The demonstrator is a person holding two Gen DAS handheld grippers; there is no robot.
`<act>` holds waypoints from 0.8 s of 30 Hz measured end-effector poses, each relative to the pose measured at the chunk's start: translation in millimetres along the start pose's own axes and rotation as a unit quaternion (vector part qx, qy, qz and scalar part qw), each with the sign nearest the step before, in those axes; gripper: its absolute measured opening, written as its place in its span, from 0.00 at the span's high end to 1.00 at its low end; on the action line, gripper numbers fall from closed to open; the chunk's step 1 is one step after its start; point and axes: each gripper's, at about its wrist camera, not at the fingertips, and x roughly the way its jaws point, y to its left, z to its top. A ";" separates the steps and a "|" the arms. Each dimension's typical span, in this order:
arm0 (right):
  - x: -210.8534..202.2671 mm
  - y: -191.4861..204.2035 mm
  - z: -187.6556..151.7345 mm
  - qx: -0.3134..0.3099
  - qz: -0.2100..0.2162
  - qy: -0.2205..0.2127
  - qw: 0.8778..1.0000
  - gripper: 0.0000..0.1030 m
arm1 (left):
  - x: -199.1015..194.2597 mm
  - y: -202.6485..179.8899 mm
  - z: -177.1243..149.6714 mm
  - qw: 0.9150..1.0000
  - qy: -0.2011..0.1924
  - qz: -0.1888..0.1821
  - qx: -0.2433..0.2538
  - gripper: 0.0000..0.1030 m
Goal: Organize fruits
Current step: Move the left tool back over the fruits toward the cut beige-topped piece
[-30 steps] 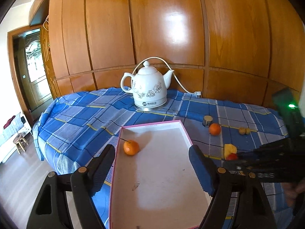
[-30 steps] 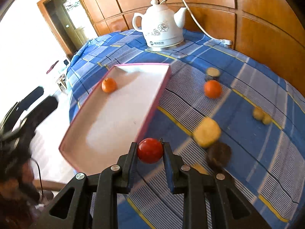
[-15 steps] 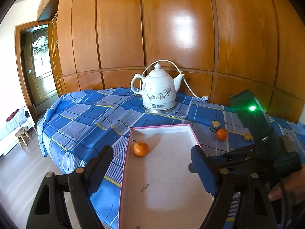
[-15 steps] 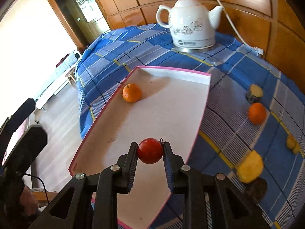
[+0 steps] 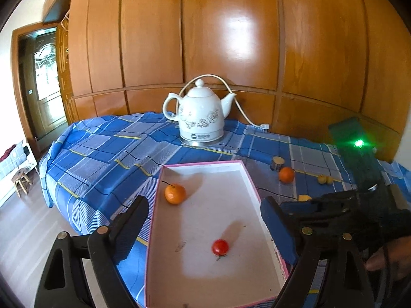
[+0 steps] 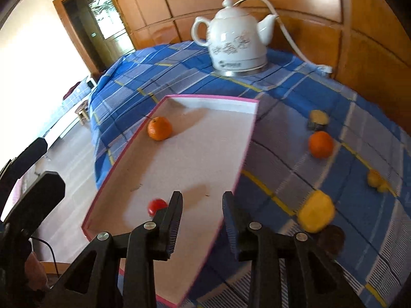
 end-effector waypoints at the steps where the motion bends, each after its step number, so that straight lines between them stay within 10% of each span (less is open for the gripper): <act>1: -2.9 -1.9 -1.0 0.001 -0.004 -0.003 1.000 0.69 | -0.2 -3.3 -0.9 1.000 0.001 -0.004 0.003 0.13; 24: -39.7 -23.2 -23.1 0.011 -0.059 -0.041 0.997 0.69 | -7.1 -38.2 -8.5 0.999 0.004 -0.025 0.048 0.12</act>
